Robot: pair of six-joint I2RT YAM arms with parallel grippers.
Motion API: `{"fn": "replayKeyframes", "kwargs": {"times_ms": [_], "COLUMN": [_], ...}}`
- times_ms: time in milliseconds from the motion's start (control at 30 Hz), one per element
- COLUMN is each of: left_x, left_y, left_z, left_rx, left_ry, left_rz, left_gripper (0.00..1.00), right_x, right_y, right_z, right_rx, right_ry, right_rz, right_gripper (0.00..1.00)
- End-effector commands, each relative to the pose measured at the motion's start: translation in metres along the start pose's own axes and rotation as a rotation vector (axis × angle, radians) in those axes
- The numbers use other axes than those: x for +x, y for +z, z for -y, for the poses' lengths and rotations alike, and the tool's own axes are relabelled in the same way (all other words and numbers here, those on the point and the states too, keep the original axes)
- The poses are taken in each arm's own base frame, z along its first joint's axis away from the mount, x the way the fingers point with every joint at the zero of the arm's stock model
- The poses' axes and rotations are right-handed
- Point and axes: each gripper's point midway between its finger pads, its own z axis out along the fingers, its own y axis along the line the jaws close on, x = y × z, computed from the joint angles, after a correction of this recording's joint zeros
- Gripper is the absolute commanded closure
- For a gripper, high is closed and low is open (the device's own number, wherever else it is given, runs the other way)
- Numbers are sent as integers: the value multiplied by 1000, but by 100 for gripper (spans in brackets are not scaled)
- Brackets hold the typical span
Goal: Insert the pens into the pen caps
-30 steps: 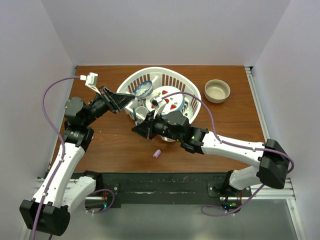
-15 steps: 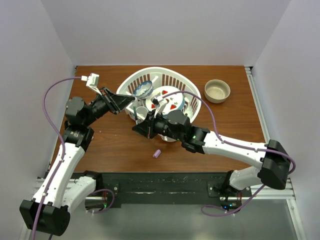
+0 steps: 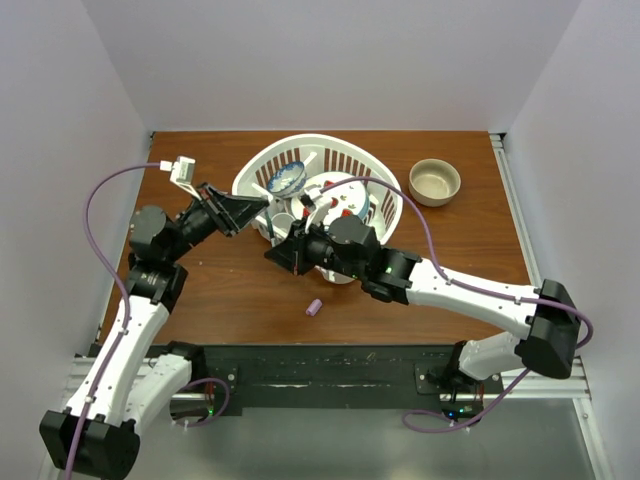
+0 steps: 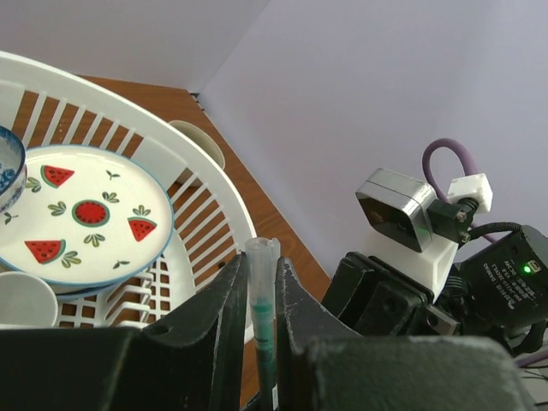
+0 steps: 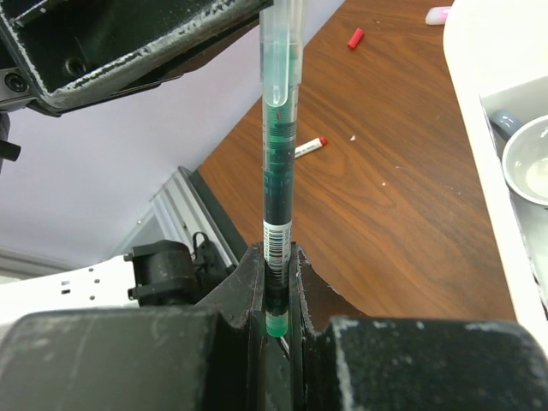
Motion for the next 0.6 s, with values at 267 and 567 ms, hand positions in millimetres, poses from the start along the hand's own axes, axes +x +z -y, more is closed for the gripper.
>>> {"fn": "replayKeyframes", "kwargs": {"times_ms": [267, 567], "left_x": [41, 64], "left_y": [-11, -12], "left_z": [-20, -39], "left_rx": [-29, -100], "left_ry": [-70, -103], "left_rz": [-76, -144], "left_gripper": [100, 100], "right_x": [-112, -164], "right_y": [-9, -9], "right_z": [-37, -43], "right_rx": [-22, 28], "right_ry": [-75, -185], "right_rz": [284, 376], "right_gripper": [100, 100]}}
